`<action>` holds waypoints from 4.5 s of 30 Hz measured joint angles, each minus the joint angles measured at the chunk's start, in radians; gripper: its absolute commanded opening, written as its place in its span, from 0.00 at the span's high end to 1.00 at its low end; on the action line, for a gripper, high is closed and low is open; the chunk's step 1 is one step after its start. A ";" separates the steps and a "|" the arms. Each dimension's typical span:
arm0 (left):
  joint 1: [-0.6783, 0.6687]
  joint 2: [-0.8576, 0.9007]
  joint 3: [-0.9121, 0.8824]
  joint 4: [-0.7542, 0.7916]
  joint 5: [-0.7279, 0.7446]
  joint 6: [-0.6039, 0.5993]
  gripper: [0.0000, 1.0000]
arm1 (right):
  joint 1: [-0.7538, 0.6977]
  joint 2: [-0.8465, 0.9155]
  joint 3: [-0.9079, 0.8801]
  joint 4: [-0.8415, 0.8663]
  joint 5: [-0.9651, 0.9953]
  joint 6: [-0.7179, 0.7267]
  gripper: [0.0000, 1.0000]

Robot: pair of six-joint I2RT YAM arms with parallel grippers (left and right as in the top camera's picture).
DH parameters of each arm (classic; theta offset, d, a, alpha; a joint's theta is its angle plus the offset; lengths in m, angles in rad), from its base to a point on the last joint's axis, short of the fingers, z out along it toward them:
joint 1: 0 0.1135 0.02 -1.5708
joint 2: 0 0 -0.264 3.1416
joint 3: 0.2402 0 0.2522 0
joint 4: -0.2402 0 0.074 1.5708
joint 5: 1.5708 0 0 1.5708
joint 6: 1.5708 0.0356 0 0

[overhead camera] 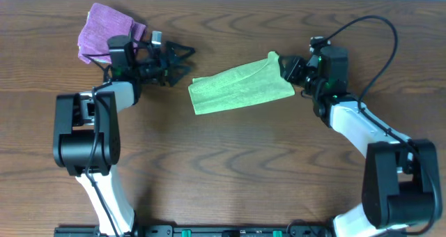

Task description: Fold the cloth

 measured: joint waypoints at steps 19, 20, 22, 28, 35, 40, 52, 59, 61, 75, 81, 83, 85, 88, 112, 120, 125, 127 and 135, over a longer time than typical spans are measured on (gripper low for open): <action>-0.022 0.000 0.000 0.000 -0.019 0.000 0.05 | 0.135 0.202 0.219 -0.119 0.197 0.079 0.57; -0.022 0.000 0.000 0.000 -0.019 0.000 0.05 | 0.135 0.202 0.219 -0.129 0.206 0.079 0.57; -0.022 0.000 0.000 0.000 -0.019 0.000 0.05 | 0.135 0.202 0.219 -0.146 0.227 0.079 0.57; -0.022 0.000 0.000 0.000 -0.019 0.000 0.05 | 0.135 0.203 0.220 -0.148 0.262 0.079 0.59; -0.022 0.000 0.000 0.000 -0.019 0.000 0.04 | 0.135 0.258 0.241 -0.142 0.269 0.083 0.60; -0.022 0.000 0.000 0.000 -0.019 0.000 0.05 | 0.135 0.269 0.243 -0.141 0.270 0.085 0.61; -0.022 0.000 0.000 0.000 -0.022 0.000 0.05 | 0.135 0.326 0.308 -0.142 0.269 0.090 0.67; -0.022 0.000 0.000 0.000 -0.023 0.000 0.05 | 0.135 0.328 0.309 -0.152 0.269 0.090 0.68; -0.022 0.000 0.000 0.000 -0.023 0.000 0.05 | 0.135 0.328 0.309 -0.152 0.269 0.090 0.68; -0.022 0.000 0.000 0.000 -0.023 0.000 0.05 | 0.135 0.349 0.315 -0.153 0.267 0.093 0.99; -0.022 0.000 0.000 0.000 -0.023 0.000 0.05 | 0.135 0.349 0.316 -0.153 0.265 0.099 0.99; -0.021 0.000 0.000 0.000 -0.023 0.000 0.05 | 0.135 0.349 0.317 -0.164 0.262 0.099 0.99; -0.019 0.000 0.000 0.000 -0.022 0.000 0.05 | 0.135 0.349 0.319 -0.187 0.261 0.098 0.99; -0.013 0.000 0.000 0.000 -0.022 0.000 0.05 | 0.135 0.344 0.320 -0.250 0.259 0.093 0.99; 0.014 0.000 0.000 0.003 0.008 -0.027 0.05 | 0.135 0.215 0.321 -0.628 0.330 0.046 0.58; 0.014 0.000 0.000 0.003 0.009 -0.031 0.05 | 0.135 0.215 0.321 -0.628 0.325 0.031 0.43; 0.014 0.000 0.000 0.031 0.010 -0.032 0.17 | 0.135 0.188 0.321 -0.631 0.291 0.030 0.41; 0.009 -0.002 0.000 0.045 0.006 -0.034 0.78 | 0.135 0.150 0.321 -0.631 0.292 0.027 0.36; -0.095 -0.024 0.002 -0.018 -0.051 0.033 0.94 | 0.128 0.000 0.321 -0.642 0.334 -0.004 0.31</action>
